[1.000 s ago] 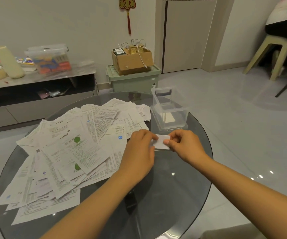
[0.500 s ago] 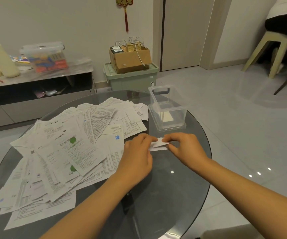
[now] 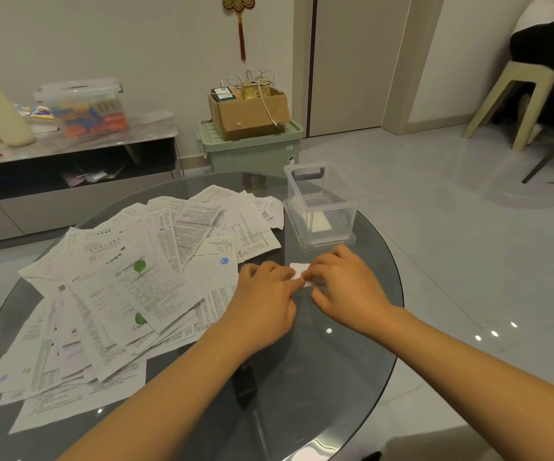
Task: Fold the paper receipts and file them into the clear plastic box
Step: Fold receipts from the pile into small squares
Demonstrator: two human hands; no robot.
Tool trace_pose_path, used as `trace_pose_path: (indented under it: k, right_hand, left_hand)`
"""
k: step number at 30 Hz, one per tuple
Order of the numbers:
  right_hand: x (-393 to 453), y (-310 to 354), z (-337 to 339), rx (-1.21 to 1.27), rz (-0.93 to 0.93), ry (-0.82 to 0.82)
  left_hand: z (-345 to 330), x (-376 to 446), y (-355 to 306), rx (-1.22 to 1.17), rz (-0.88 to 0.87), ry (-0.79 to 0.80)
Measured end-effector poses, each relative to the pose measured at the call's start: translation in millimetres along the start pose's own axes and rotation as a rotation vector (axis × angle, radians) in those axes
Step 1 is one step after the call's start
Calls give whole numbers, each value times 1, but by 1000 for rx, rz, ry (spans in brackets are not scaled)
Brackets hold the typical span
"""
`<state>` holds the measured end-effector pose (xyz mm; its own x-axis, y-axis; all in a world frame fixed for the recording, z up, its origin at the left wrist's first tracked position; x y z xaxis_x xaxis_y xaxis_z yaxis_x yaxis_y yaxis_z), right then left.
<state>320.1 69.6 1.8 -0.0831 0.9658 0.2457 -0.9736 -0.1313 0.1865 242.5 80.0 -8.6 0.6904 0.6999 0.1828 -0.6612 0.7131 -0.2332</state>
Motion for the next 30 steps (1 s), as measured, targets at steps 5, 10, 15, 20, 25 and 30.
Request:
trace_pose_path:
  k: [5,10,15,20,25,30]
  right_hand:
    - [-1,-2,15,98,-54,-140]
    - [1,17,29,82,6,-281]
    - [7,44,28,114,38,-277]
    - [19,75,17,122,80,-228]
    - [29,105,-1,134,109,-161]
    - [35,124,-18,121,167,-76]
  left_hand:
    - [18,-5,8,-132,65,-99]
    - [43,-12,16,-164,111,-201]
    - [57,-30,25,-153,141,-215]
    - [68,-50,52,-89,270,-181]
    - [59,-77,98,77,520,-2]
    - [42,-103,127,46,638,153]
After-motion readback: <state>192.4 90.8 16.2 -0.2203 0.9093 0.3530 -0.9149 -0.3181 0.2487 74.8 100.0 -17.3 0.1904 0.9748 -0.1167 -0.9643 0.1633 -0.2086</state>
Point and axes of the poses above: each hand's wrist, its own x-axis towards the middle knuckle, its own z-axis out of the back of the hand, y = z × x, the point moved 10 cm from there along x, towards the middle knuckle, and after that the axes turned 5 degrees about -x, right-handed, at the moved point
